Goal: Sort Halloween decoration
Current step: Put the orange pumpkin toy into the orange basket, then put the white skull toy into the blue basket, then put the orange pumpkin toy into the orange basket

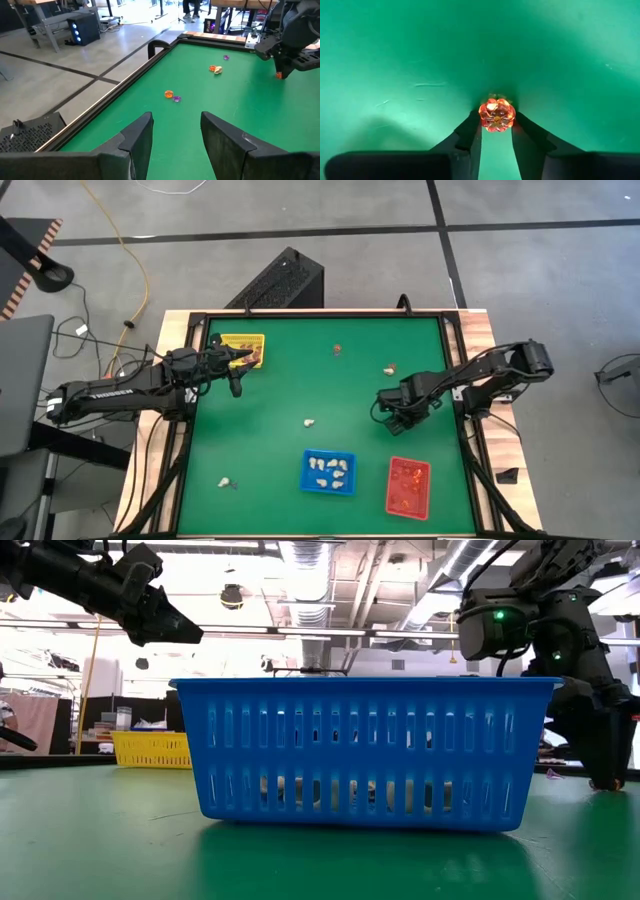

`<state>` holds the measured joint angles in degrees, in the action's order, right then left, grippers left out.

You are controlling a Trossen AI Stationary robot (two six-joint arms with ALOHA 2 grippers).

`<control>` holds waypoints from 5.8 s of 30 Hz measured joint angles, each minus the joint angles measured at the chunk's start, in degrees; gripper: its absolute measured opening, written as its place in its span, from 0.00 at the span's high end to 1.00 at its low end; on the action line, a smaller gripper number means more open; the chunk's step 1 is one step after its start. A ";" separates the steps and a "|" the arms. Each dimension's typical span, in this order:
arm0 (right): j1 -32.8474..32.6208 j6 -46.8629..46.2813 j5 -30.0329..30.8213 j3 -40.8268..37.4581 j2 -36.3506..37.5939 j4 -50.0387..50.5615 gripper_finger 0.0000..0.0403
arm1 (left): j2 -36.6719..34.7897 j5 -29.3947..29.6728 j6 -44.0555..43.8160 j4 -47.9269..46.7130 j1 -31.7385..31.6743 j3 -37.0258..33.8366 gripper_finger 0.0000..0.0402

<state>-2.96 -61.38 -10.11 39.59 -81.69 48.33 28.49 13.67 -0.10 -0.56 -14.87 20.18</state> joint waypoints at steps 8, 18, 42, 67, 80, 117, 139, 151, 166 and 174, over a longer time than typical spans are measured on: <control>-3.68 0.69 -0.62 8.13 -0.03 0.91 0.69 | 0.00 -0.09 0.01 -0.02 0.00 0.00 0.61; -22.11 -16.01 -0.42 20.04 -0.01 0.20 0.71 | 0.00 -0.46 -0.01 -0.04 0.02 0.00 0.61; -44.05 -15.96 44.99 21.01 -0.18 0.57 0.60 | 20.09 -20.92 1.68 19.42 8.36 -0.01 0.61; -32.15 21.33 51.65 21.01 -0.05 -3.34 0.68 | 74.71 -25.36 3.42 37.63 13.82 15.15 0.61; -32.24 21.52 51.35 21.01 -0.04 -2.94 0.68 | 74.66 -19.59 4.22 30.36 14.32 15.19 0.67; -30.58 21.33 50.88 21.01 -0.03 -4.13 0.68 | 68.24 -16.24 -1.07 49.34 31.78 21.44 0.58; -28.30 21.51 50.79 21.01 -0.05 -3.06 0.68 | 68.38 -14.66 -2.84 16.30 8.08 32.95 0.49; -14.42 28.71 60.53 21.05 -0.05 -1.14 0.68 | 53.77 -1.57 4.18 -23.41 0.29 42.43 0.49; 30.37 40.56 6.47 24.09 -12.32 -31.47 0.70 | 7.75 -8.79 -3.02 24.09 3.00 -2.52 0.49; 32.13 35.91 9.85 41.20 -28.37 -16.73 0.63 | 1.68 -11.09 4.07 32.47 3.10 -7.54 0.49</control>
<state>29.17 -25.46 -0.26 80.79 -110.06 31.59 30.17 2.58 3.97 31.92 -11.77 12.64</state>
